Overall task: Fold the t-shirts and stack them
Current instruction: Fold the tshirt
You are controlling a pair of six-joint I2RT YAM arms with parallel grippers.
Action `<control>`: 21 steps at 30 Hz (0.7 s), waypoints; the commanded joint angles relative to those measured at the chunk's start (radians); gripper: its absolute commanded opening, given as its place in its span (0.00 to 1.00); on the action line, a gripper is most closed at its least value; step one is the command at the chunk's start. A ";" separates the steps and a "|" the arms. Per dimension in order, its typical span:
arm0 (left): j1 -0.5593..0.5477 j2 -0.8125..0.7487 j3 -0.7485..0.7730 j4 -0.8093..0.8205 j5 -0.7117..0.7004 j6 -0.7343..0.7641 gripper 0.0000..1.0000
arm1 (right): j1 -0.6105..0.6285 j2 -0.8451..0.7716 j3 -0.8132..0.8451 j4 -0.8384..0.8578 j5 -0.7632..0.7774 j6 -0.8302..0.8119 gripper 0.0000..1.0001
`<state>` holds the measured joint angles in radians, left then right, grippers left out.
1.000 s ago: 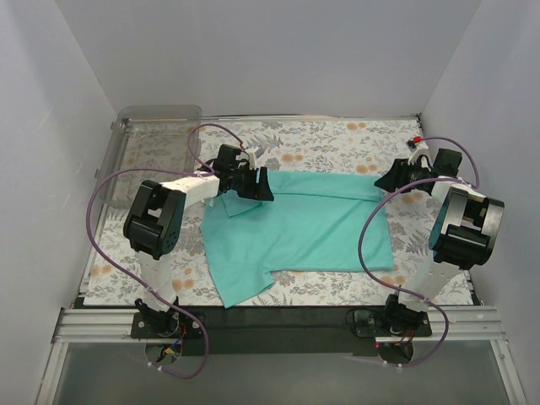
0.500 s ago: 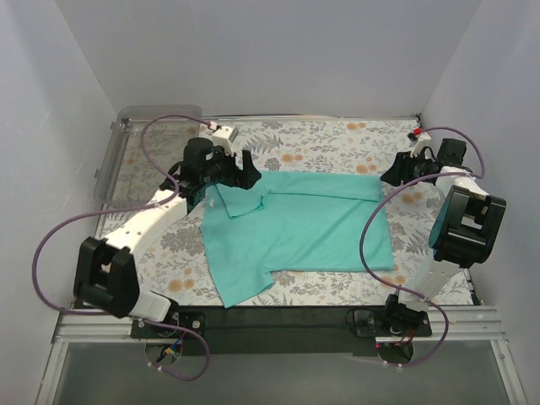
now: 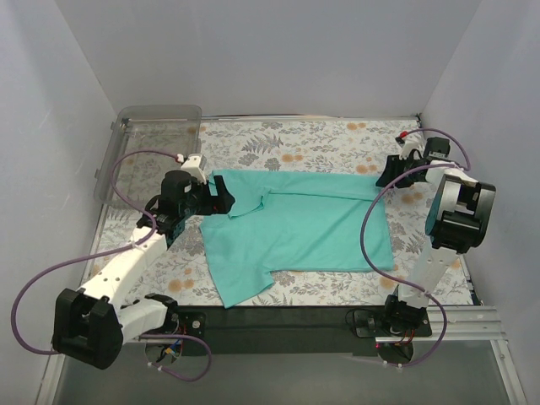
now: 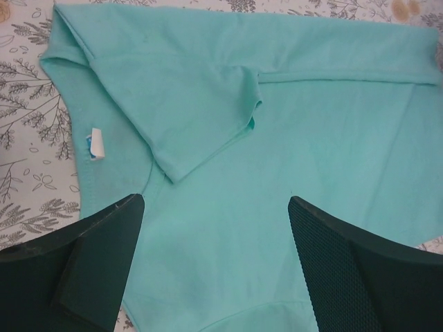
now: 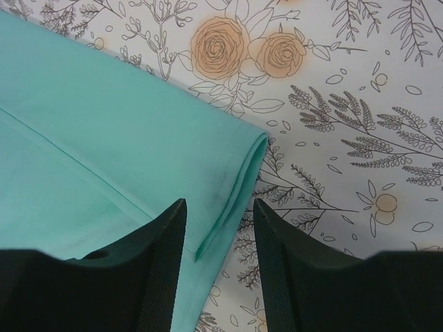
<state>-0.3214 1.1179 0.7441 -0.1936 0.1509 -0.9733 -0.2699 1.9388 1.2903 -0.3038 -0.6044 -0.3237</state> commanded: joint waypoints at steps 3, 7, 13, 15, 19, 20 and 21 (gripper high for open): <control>0.010 -0.104 -0.037 -0.010 -0.036 -0.039 0.79 | 0.023 0.040 0.081 -0.029 0.031 0.021 0.41; 0.012 -0.122 -0.061 -0.015 -0.043 -0.036 0.79 | 0.035 0.074 0.102 -0.031 0.041 0.043 0.39; 0.013 -0.130 -0.092 -0.015 -0.043 -0.041 0.79 | 0.043 0.107 0.135 -0.041 0.046 0.054 0.33; 0.012 -0.125 -0.095 -0.014 -0.042 -0.039 0.79 | 0.046 0.114 0.136 -0.041 0.048 0.055 0.30; 0.012 -0.119 -0.097 -0.010 -0.036 -0.042 0.79 | 0.049 0.118 0.141 -0.041 0.060 0.052 0.21; 0.012 -0.119 -0.097 -0.010 -0.036 -0.042 0.79 | 0.051 0.120 0.145 -0.041 0.060 0.054 0.19; 0.012 -0.119 -0.097 -0.009 -0.036 -0.042 0.79 | 0.051 0.121 0.150 -0.041 0.061 0.052 0.13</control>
<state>-0.3161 1.0084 0.6479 -0.2096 0.1204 -1.0111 -0.2256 2.0541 1.3880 -0.3420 -0.5476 -0.2779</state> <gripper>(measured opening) 0.787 0.167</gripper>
